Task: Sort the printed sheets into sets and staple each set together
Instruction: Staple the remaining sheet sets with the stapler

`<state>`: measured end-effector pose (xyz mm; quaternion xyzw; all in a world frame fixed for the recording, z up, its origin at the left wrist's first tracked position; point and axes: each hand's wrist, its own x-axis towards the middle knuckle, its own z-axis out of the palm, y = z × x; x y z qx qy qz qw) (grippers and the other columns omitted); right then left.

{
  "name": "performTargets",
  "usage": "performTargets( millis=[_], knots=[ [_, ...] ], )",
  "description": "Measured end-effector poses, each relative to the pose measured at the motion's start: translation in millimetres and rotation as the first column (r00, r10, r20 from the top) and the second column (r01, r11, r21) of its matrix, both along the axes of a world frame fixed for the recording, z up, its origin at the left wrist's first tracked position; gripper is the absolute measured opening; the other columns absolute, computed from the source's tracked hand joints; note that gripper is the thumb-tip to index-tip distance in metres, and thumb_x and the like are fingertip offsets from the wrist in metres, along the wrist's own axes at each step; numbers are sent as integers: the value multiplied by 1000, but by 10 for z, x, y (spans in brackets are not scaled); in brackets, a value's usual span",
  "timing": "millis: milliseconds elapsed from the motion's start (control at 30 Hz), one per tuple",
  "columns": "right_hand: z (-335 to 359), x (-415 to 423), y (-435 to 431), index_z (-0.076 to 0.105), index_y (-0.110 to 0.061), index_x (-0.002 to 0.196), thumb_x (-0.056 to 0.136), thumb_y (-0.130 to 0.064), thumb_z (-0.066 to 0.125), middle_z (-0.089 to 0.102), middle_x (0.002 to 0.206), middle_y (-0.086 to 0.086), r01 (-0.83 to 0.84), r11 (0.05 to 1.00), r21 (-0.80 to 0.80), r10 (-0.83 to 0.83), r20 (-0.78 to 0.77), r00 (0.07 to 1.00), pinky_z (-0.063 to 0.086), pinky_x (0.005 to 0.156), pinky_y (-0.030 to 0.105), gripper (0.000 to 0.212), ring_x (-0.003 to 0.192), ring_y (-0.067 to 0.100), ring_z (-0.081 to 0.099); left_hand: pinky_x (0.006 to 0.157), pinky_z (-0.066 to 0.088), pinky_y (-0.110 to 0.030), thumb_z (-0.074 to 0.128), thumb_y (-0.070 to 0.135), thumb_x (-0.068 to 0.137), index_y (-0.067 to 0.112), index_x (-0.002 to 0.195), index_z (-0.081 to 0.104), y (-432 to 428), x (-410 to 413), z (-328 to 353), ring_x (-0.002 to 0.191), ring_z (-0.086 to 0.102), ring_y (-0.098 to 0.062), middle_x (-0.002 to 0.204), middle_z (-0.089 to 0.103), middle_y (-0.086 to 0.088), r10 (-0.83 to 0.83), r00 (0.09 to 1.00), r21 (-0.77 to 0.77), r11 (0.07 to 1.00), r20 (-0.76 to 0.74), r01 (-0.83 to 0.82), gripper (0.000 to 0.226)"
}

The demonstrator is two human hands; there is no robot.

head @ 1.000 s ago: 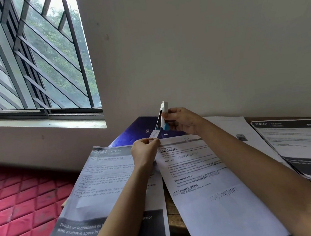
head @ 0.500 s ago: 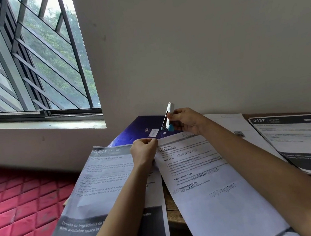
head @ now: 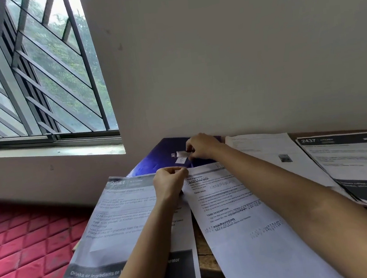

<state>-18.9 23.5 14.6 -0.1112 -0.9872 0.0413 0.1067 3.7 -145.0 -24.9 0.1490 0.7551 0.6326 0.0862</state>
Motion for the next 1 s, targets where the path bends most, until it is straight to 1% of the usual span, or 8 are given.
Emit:
performTargets(
  millis=[167,300,433,600,733,833,933,1000],
  knots=[
    [-31,-52,11,72,-18,103,79,-29,75,69,109,0,3,998,-55,0,43,999,51,90,38,27,102,18,61,39,38,-16,63,9,87,17,86,75,26,-33,-13,55,52,-9,70,63,3,-2,1000,-9,1000,-5,2,14],
    [-1,15,46,70,-14,113,83,-27,72,68,115,2,-17,985,-171,24,39,999,49,92,32,33,107,17,60,40,41,-17,61,8,89,18,87,73,36,-47,-24,61,57,-11,78,66,0,-20,1000,-12,1000,7,20,16],
    [97,190,111,66,-10,120,86,-29,70,66,120,7,-2,951,-309,-34,-112,993,42,85,22,39,110,19,60,42,46,-21,59,6,90,19,83,71,28,-50,-28,67,64,-14,82,68,-3,-18,999,16,1000,27,18,19],
    [270,617,306,60,-4,122,88,-38,65,62,122,10,64,895,-441,-210,-292,933,38,81,21,49,109,21,57,52,50,-24,60,9,91,20,86,71,30,-47,-25,74,66,-16,89,70,-6,-24,999,116,993,45,19,16],
    [287,1021,489,48,-6,132,90,-51,56,52,132,8,159,807,-568,-335,-220,916,37,91,26,62,121,22,49,62,52,-29,62,11,91,20,86,71,45,-38,-32,81,65,-20,94,71,-9,-53,991,203,979,125,27,14],
    [241,1326,552,53,-11,113,88,-56,55,53,107,0,170,750,-639,-329,-137,934,39,81,28,51,105,19,51,67,51,-30,61,6,91,16,84,70,76,-4,5,78,61,-22,84,69,-8,-90,985,266,963,149,48,16],
    [186,1594,594,60,-5,113,51,-82,69,64,112,0,71,624,-778,-247,-110,963,49,92,33,99,105,19,60,66,50,-30,59,4,92,12,86,69,109,57,129,72,57,-19,77,64,-5,-92,989,280,958,113,57,15],
    [169,1720,631,61,-5,119,28,-82,76,69,111,9,22,501,-865,-219,-102,970,53,93,41,121,101,24,67,68,52,-35,61,6,91,11,88,71,135,74,210,74,58,-20,81,66,-7,-65,993,269,962,101,36,12]
  ],
)
